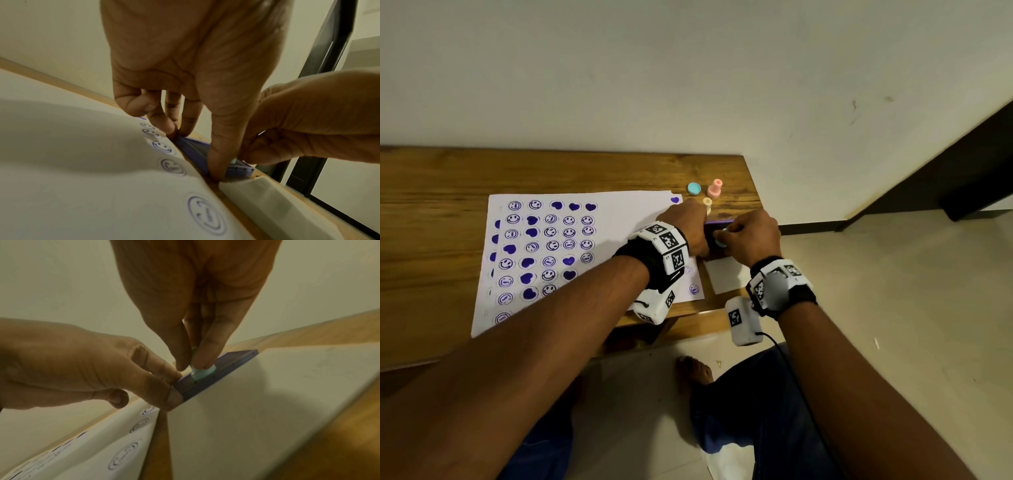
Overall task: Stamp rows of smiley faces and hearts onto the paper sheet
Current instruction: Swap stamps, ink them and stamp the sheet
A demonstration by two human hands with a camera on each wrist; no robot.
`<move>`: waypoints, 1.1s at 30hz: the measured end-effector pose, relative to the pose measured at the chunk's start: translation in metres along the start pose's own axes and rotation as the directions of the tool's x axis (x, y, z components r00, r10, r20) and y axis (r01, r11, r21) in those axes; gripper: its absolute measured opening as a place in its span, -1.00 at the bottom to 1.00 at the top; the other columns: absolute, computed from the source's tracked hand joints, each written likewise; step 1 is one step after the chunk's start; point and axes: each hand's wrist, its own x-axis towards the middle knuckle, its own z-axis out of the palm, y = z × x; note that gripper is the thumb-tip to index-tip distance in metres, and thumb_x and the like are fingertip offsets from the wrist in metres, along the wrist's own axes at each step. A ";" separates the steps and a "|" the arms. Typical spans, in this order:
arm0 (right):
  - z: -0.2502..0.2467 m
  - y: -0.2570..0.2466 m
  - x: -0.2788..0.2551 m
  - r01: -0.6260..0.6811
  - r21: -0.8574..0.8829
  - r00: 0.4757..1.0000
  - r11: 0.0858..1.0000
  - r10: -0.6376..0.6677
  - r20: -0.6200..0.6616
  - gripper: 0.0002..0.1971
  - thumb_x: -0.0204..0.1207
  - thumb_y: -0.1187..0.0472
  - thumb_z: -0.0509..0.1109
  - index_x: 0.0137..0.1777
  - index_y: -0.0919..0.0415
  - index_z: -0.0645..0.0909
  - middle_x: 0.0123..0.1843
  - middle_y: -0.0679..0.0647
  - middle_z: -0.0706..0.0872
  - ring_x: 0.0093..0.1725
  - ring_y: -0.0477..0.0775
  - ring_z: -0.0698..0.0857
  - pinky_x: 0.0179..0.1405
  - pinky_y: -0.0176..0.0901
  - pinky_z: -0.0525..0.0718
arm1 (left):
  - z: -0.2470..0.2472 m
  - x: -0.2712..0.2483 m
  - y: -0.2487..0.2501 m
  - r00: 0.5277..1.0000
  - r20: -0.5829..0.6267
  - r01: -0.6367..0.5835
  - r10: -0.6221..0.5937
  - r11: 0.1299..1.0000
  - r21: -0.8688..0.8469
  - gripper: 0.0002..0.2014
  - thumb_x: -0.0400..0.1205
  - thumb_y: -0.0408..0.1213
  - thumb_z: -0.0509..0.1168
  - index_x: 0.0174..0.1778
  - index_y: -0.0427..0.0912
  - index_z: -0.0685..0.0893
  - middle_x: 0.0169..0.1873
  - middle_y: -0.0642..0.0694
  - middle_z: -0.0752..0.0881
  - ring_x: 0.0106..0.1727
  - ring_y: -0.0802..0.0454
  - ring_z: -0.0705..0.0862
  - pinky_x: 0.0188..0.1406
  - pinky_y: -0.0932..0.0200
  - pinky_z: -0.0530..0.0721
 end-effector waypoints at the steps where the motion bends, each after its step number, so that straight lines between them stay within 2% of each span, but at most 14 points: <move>1: 0.001 -0.001 0.000 -0.006 -0.003 1.000 1.000 0.006 -0.003 -0.80 0.44 0.10 0.65 -0.11 0.25 0.84 -0.13 0.11 0.82 -0.09 0.06 0.76 -0.12 -0.14 0.71 | -0.001 -0.001 0.000 1.000 0.000 0.003 -0.003 1.000 -0.003 -0.47 0.26 -0.15 0.65 0.07 -0.17 0.60 -0.14 -0.09 0.65 -0.19 -0.07 0.64 -0.28 0.09 0.57; 4: -0.002 -0.005 -0.003 -0.029 0.007 1.000 1.000 0.029 -0.004 -0.81 0.44 0.11 0.65 -0.10 0.24 0.84 -0.11 0.12 0.82 -0.08 0.08 0.79 -0.08 -0.11 0.77 | -0.007 -0.010 0.004 1.000 0.005 0.011 -0.011 1.000 -0.006 -0.50 0.23 -0.14 0.65 0.03 -0.18 0.66 -0.15 -0.13 0.72 -0.21 -0.09 0.69 -0.27 0.08 0.66; 10: -0.007 -0.007 -0.009 -0.064 0.041 0.998 0.997 0.064 0.007 -0.80 0.45 0.08 0.64 -0.11 0.22 0.84 -0.19 0.08 0.78 -0.15 0.06 0.73 -0.18 -0.16 0.67 | -0.015 -0.022 0.006 1.000 -0.010 -0.008 0.008 1.000 -0.020 -0.49 0.22 0.01 0.60 0.02 -0.09 0.67 -0.10 -0.09 0.74 -0.14 -0.09 0.71 -0.12 0.01 0.72; 14: -0.018 0.006 -0.012 -0.130 0.360 0.984 0.924 0.164 -0.065 -0.83 0.41 0.06 0.65 -0.26 0.15 0.84 -0.32 0.03 0.83 -0.20 0.05 0.83 -0.07 -0.07 0.82 | -0.028 -0.039 -0.004 0.997 -0.078 0.002 -0.005 0.999 -0.037 -0.55 0.35 0.03 0.52 0.15 -0.01 0.75 0.04 -0.09 0.76 0.05 -0.11 0.71 0.01 0.02 0.69; 16: -0.026 0.007 -0.022 -0.129 0.635 0.980 0.762 0.197 -0.037 -0.85 0.43 0.12 0.65 -0.25 0.18 0.84 -0.34 0.07 0.84 -0.25 0.03 0.82 -0.13 -0.07 0.83 | -0.031 -0.051 -0.013 0.993 -0.116 0.017 -0.028 0.995 -0.098 -0.53 0.44 -0.01 0.48 0.26 -0.06 0.72 0.19 -0.09 0.73 0.21 -0.10 0.67 0.17 0.02 0.64; 17: -0.029 0.005 -0.030 -0.143 0.793 0.982 0.592 0.183 0.041 -0.87 0.46 0.16 0.64 -0.18 0.23 0.83 -0.29 0.11 0.84 -0.24 0.04 0.81 -0.19 -0.13 0.81 | -0.033 -0.059 -0.020 0.990 -0.132 0.027 -0.045 0.990 -0.138 -0.53 0.48 -0.05 0.47 0.30 -0.10 0.69 0.25 -0.08 0.70 0.28 -0.08 0.64 0.25 0.06 0.59; 19: -0.036 -0.001 -0.050 -0.288 0.954 0.957 0.086 0.044 0.285 -0.79 0.42 0.23 0.64 -0.01 0.32 0.80 -0.17 0.20 0.82 -0.27 0.00 0.80 -0.34 -0.30 0.77 | -0.037 -0.076 -0.033 0.981 -0.173 0.044 -0.084 0.974 -0.221 -0.59 0.52 -0.14 0.44 0.30 -0.09 0.69 0.27 -0.03 0.68 0.29 -0.01 0.63 0.22 0.19 0.51; 20: -0.037 -0.003 -0.061 -0.397 0.903 0.918 -0.164 -0.080 0.389 -0.69 0.31 0.27 0.70 0.02 0.35 0.78 -0.17 0.23 0.80 -0.33 -0.03 0.80 -0.41 -0.36 0.76 | -0.037 -0.083 -0.041 0.975 -0.196 0.052 -0.106 0.964 -0.259 -0.63 0.52 -0.16 0.43 0.26 -0.07 0.70 0.24 0.00 0.70 0.23 0.02 0.65 0.14 0.24 0.49; 21: -0.035 -0.005 -0.071 -0.500 0.790 0.866 -0.356 -0.212 0.452 -0.59 0.18 0.32 0.77 0.03 0.38 0.78 -0.20 0.25 0.80 -0.37 -0.04 0.80 -0.45 -0.37 0.76 | -0.037 -0.091 -0.049 0.967 -0.214 0.066 -0.134 0.953 -0.297 -0.66 0.51 -0.16 0.43 0.22 -0.04 0.72 0.19 0.03 0.72 0.13 0.05 0.68 0.08 0.26 0.49; 22: -0.033 -0.008 -0.081 -0.578 0.664 0.816 -0.474 -0.334 0.472 -0.51 0.10 0.37 0.80 0.04 0.41 0.77 -0.23 0.27 0.79 -0.39 -0.02 0.81 -0.45 -0.36 0.77 | -0.036 -0.099 -0.058 0.961 -0.226 0.080 -0.160 0.941 -0.329 -0.69 0.51 -0.16 0.43 0.18 0.00 0.73 0.15 0.06 0.74 0.04 0.08 0.69 0.04 0.27 0.50; 23: -0.029 -0.011 -0.089 -0.627 0.566 0.779 -0.535 -0.423 0.463 -0.49 0.10 0.41 0.80 0.07 0.45 0.76 -0.24 0.29 0.79 -0.38 0.01 0.82 -0.44 -0.34 0.79 | -0.036 -0.106 -0.066 0.958 -0.224 0.091 -0.177 0.933 -0.348 -0.71 0.50 -0.15 0.44 0.16 0.02 0.74 0.12 0.08 0.75 -0.03 0.11 0.69 0.03 0.26 0.51; 25: -0.020 -0.019 -0.105 -0.692 0.474 0.722 -0.544 -0.522 0.454 -0.54 0.25 0.43 0.73 0.15 0.51 0.72 -0.23 0.33 0.79 -0.33 0.07 0.84 -0.39 -0.28 0.81 | -0.037 -0.121 -0.079 0.957 -0.207 0.121 -0.205 0.926 -0.358 -0.72 0.52 -0.15 0.43 0.16 0.03 0.75 0.11 0.11 0.76 -0.05 0.12 0.68 0.04 0.23 0.54; 29: 0.001 -0.038 -0.122 -0.711 0.403 0.702 -0.575 -0.562 0.437 -0.43 0.39 0.42 0.66 0.36 0.35 0.52 -0.24 0.35 0.76 -0.32 0.14 0.83 -0.40 -0.15 0.84 | -0.051 -0.142 -0.105 0.946 -0.211 0.155 -0.246 0.914 -0.374 -0.72 0.53 -0.15 0.43 0.17 0.00 0.76 0.14 0.07 0.76 -0.02 0.09 0.71 0.10 0.17 0.62; 33: 0.010 -0.047 -0.133 -0.735 0.333 0.678 -0.590 -0.629 0.380 -0.49 0.42 0.41 0.64 0.31 0.35 0.51 -0.22 0.37 0.76 -0.30 0.18 0.82 -0.36 -0.13 0.84 | -0.069 -0.153 -0.120 0.939 -0.216 0.171 -0.267 0.909 -0.380 -0.71 0.55 -0.14 0.41 0.19 0.00 0.76 0.13 0.06 0.76 -0.20 0.11 0.69 -0.12 0.24 0.55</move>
